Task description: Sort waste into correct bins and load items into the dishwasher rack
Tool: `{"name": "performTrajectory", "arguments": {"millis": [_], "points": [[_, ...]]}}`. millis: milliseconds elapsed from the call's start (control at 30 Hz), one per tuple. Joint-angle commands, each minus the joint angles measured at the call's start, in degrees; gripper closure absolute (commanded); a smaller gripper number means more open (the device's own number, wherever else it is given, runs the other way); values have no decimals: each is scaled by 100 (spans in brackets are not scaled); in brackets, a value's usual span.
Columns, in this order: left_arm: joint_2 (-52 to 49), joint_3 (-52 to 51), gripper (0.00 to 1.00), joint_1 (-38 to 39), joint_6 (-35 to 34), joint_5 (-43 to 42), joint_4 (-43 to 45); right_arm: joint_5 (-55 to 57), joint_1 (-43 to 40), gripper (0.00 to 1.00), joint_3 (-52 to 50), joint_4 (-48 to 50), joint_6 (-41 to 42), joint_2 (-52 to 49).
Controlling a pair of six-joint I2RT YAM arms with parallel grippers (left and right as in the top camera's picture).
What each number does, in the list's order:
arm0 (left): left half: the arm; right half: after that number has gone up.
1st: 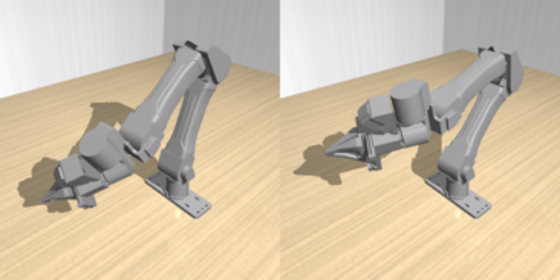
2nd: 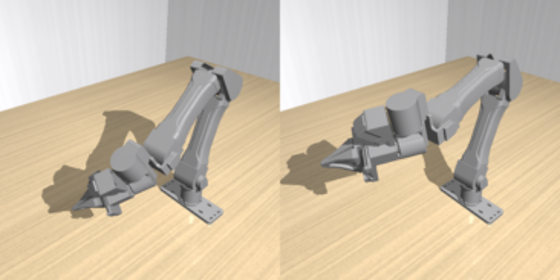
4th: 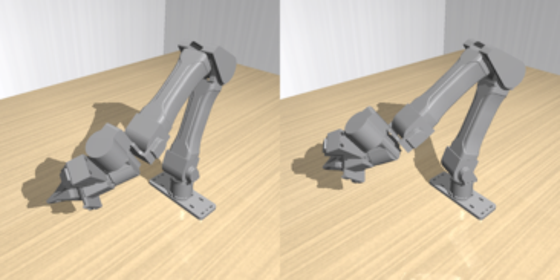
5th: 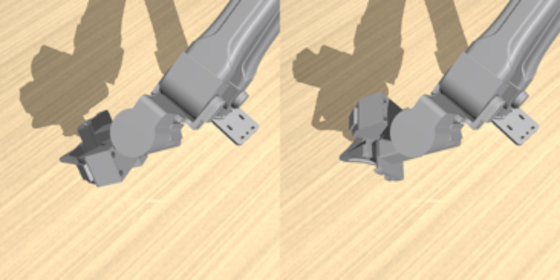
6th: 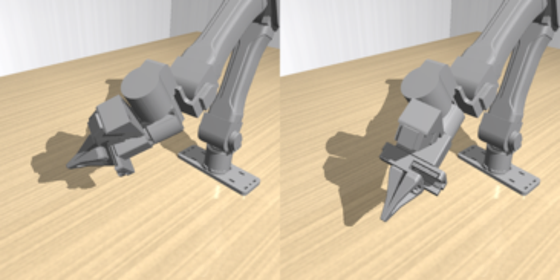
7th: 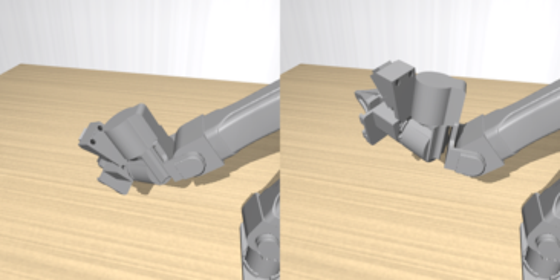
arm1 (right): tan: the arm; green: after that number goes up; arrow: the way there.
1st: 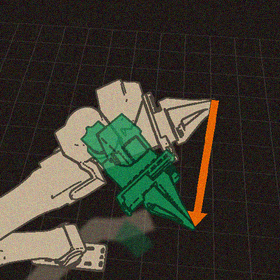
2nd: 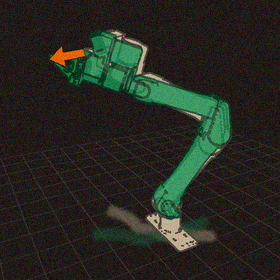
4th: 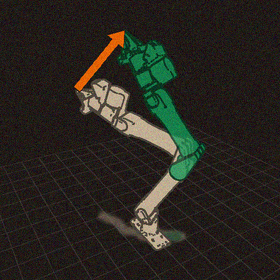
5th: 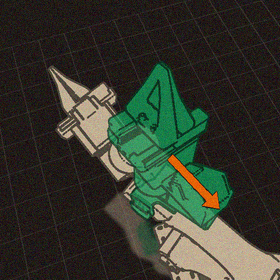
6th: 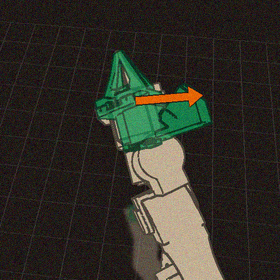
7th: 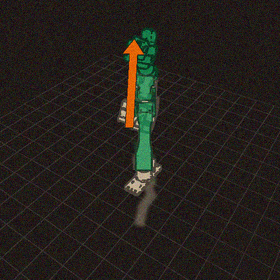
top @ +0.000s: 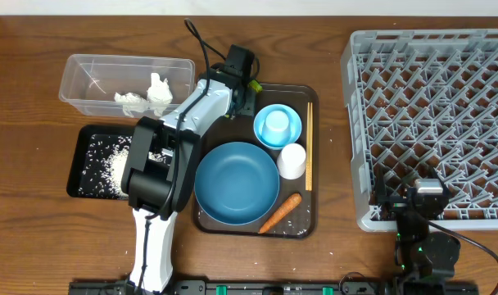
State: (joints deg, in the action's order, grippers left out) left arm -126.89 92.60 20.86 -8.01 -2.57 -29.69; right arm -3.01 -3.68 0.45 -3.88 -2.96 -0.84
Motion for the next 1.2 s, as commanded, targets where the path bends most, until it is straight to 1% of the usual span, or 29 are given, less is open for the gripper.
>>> {"name": "performTrajectory", "arguments": {"millis": [0, 67, 100, 133, 400, 567, 933, 1100, 1167], "points": [[-125, 9, 72, 11, 70, 70, 22, -24, -11, 1, -13, -17, 76, 33], [-125, 9, 81, 13, 68, 68, 22, -24, -11, 1, -13, -17, 76, 33], [-122, 11, 89, 13, 68, 68, 20, -24, -11, 1, -13, -15, 76, 33], [-114, 11, 94, 13, 66, 68, 15, -24, -11, 1, -13, -17, 76, 33], [291, 11, 94, 13, -22, 66, 0, -24, -11, 1, -13, -17, 74, 33], [774, 11, 94, 13, -306, 61, -94, -24, -11, 1, -13, -17, 76, 33], [2020, 11, 94, -37, -402, 68, -120, -24, -11, 1, -13, -17, 76, 33], [2404, 11, 94, -343, -1128, 933, -109, -24, -11, 1, -13, -17, 76, 33], [2428, 11, 94, -573, -1440, 1060, -153, -24, -11, 1, -13, -17, 76, 33]]}}
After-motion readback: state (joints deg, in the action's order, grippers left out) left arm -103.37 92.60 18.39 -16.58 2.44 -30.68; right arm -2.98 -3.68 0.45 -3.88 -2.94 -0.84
